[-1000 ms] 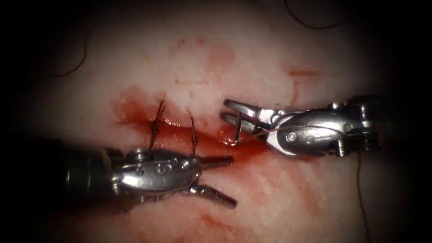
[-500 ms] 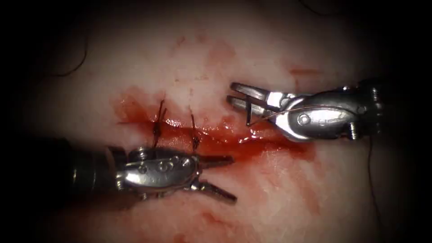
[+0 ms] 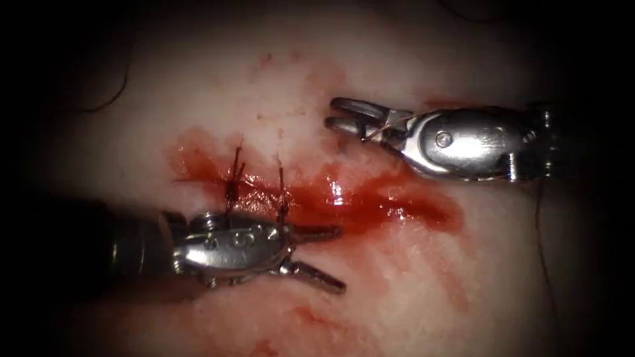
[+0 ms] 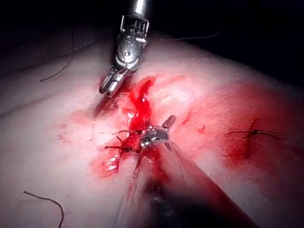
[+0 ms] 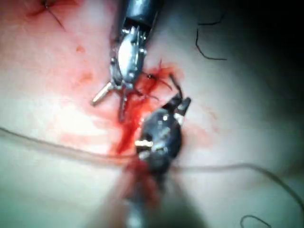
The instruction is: Wound Closure
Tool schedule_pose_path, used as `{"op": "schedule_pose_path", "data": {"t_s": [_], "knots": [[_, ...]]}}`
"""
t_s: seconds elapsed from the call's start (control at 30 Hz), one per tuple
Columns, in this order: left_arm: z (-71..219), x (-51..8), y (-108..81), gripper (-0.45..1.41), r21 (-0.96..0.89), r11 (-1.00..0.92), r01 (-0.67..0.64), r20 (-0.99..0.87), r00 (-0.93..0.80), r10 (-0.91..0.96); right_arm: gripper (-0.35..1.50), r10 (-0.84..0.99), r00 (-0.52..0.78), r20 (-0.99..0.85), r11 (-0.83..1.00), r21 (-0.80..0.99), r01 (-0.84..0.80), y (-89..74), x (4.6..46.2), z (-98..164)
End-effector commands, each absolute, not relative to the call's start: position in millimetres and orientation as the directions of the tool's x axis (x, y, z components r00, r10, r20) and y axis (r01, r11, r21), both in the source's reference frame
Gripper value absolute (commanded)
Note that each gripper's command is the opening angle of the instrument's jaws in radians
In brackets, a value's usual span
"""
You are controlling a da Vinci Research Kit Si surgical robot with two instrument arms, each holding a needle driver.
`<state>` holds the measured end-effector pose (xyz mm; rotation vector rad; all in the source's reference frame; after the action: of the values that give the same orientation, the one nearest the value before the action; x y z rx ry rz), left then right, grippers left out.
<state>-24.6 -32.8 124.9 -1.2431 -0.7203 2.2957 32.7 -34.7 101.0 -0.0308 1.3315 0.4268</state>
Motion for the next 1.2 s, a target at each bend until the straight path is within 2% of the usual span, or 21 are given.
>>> {"op": "schedule_pose_path", "data": {"t_s": [0.03,0.17,0.8,1.2], "knots": [[125.4,-25.1,-33.1,0.59,-0.624,-0.772,-0.122,-0.63,-0.506,0.589,-0.35,0.296,0.166,-0.941,0.919,0.232,-0.32,-34.7,33.5,101.3],[125.4,-25.1,-33.2,0.59,-0.623,-0.772,-0.123,-0.629,-0.508,0.589,-0.35,0.355,0.151,-0.922,0.896,0.291,-0.335,-34.2,33.4,101.7],[125.2,-25.3,-33.4,0.59,-0.623,-0.772,-0.124,-0.627,-0.511,0.588,-0.35,0.41,0.137,-0.902,0.854,0.327,-0.404,-31.5,33.2,103.5],[125.1,-25.4,-33.4,0.57,-0.624,-0.772,-0.124,-0.627,-0.511,0.588,-0.35,0.687,0.061,-0.724,0.692,0.625,-0.361,-31.4,33.6,103.6]]}}
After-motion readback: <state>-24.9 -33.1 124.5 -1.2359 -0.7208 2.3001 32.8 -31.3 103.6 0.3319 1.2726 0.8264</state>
